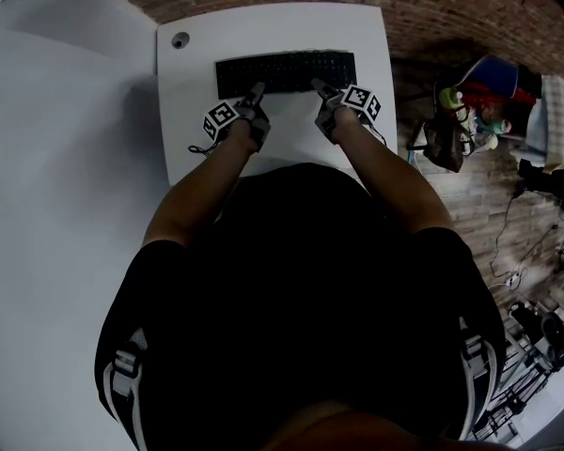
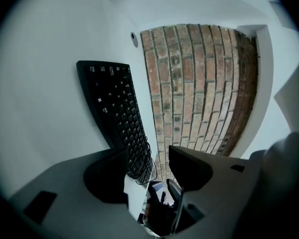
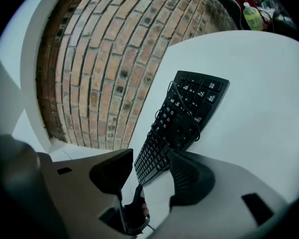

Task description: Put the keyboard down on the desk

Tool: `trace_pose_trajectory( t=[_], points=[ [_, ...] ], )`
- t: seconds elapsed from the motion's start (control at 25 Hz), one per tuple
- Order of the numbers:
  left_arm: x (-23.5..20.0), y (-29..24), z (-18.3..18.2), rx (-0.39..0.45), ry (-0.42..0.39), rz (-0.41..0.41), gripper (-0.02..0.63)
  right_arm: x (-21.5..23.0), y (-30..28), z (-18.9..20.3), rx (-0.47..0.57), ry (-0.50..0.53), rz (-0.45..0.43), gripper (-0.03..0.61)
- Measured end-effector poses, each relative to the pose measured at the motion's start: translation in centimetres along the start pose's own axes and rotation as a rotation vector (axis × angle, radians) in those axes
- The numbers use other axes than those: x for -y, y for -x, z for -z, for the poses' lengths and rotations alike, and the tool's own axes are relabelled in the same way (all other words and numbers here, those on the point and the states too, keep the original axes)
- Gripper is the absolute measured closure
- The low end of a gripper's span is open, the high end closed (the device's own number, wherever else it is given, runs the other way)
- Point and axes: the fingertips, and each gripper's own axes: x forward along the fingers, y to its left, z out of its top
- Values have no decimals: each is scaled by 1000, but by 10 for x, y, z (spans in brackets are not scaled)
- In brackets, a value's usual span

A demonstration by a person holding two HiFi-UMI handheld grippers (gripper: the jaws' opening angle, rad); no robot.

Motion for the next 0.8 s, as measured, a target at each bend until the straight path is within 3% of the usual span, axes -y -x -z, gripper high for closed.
trace_pose_trajectory(
  t=[0.12,0.24,0.4,0.6,0.8],
  points=[
    [8,2,0,-8,-86,0,353,-7,4,-4,9,64,-5,332],
    [20,5,0,-14,-200,6,354,-17,7,-4,5,157,-18,423],
    [43,13,-5,-8,-415,34,408,-32,11,-2,18,259,-39,472],
    [73,15,-8,-20,-675,58,414,-49,17,-14,60,386,-40,505],
    [91,20,-12,-7,-867,92,450,-69,26,-24,112,602,-18,524]
  ],
)
